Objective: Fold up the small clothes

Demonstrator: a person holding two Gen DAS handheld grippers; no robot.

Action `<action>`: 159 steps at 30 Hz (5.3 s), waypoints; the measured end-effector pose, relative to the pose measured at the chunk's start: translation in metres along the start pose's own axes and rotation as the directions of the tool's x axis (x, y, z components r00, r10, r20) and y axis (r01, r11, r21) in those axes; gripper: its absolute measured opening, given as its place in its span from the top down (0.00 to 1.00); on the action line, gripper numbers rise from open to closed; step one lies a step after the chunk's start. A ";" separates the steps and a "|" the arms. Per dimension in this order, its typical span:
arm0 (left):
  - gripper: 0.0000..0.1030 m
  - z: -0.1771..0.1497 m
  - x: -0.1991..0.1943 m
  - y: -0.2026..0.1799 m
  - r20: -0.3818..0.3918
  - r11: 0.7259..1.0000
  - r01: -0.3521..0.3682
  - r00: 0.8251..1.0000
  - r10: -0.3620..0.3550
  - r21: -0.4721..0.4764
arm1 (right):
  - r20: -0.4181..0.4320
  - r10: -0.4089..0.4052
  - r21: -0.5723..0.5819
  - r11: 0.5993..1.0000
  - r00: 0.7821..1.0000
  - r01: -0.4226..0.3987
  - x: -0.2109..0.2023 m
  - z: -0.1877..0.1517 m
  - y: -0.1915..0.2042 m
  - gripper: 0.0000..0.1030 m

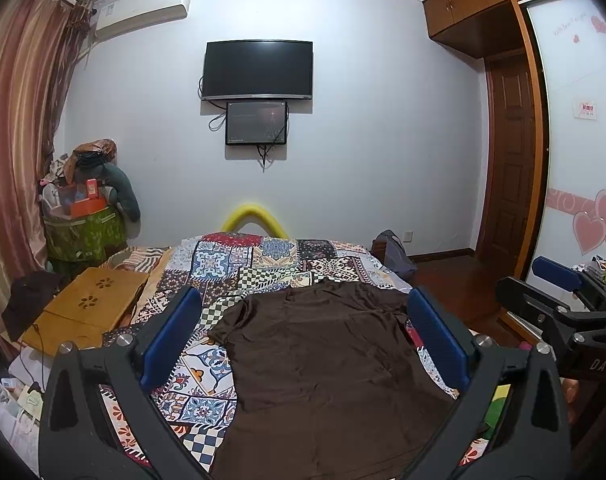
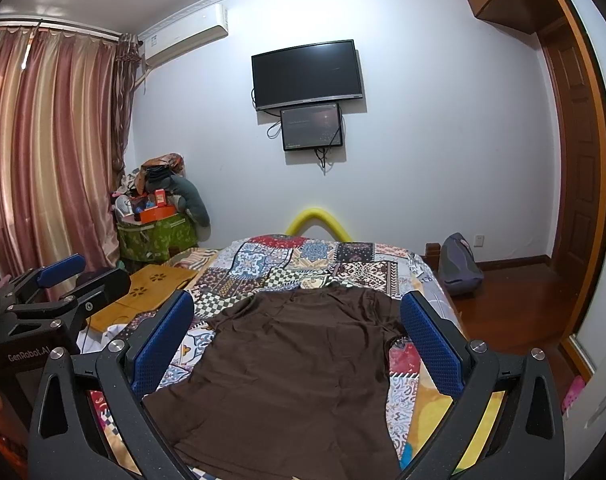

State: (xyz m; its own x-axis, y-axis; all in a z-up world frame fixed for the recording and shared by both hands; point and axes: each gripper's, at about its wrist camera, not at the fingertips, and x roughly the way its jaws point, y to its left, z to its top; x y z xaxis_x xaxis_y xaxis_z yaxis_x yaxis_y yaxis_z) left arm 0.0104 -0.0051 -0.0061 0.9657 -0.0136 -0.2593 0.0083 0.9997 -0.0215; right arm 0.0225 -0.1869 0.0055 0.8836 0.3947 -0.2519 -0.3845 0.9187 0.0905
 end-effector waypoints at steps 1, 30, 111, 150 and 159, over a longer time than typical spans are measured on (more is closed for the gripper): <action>0.00 0.001 0.000 0.000 0.000 1.000 -0.001 1.000 0.001 -0.001 | 0.000 0.000 -0.001 1.000 1.000 0.000 0.000 0.000 0.000 0.01; 0.00 0.002 0.030 0.024 -0.040 1.000 0.016 0.999 -0.017 -0.018 | -0.015 0.000 -0.050 0.999 1.000 0.000 0.027 -0.003 0.006 0.01; 0.76 -0.063 0.365 0.059 -0.683 0.984 0.176 0.714 -0.156 -0.041 | -0.509 0.155 -0.023 0.981 0.847 -0.193 0.267 -0.052 -0.046 0.39; 0.45 -0.139 0.352 0.183 -0.732 0.993 -0.022 0.677 -0.074 -0.120 | -0.549 0.228 -0.075 0.945 0.804 -0.319 0.393 -0.059 0.055 0.89; 0.39 -0.110 0.378 0.151 -0.696 0.989 0.006 0.710 -0.109 -0.148 | -0.545 0.222 0.030 0.969 0.808 -0.246 0.377 -0.056 0.015 0.89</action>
State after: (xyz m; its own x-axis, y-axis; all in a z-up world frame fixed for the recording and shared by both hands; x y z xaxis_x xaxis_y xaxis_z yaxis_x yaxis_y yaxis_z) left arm 0.3479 0.1389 -0.2135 0.5041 -0.1312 -0.8536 -0.0242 0.9859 -0.1659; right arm 0.3353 -0.0257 -0.1420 0.4829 0.5139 -0.7090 -0.5821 0.7933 0.1786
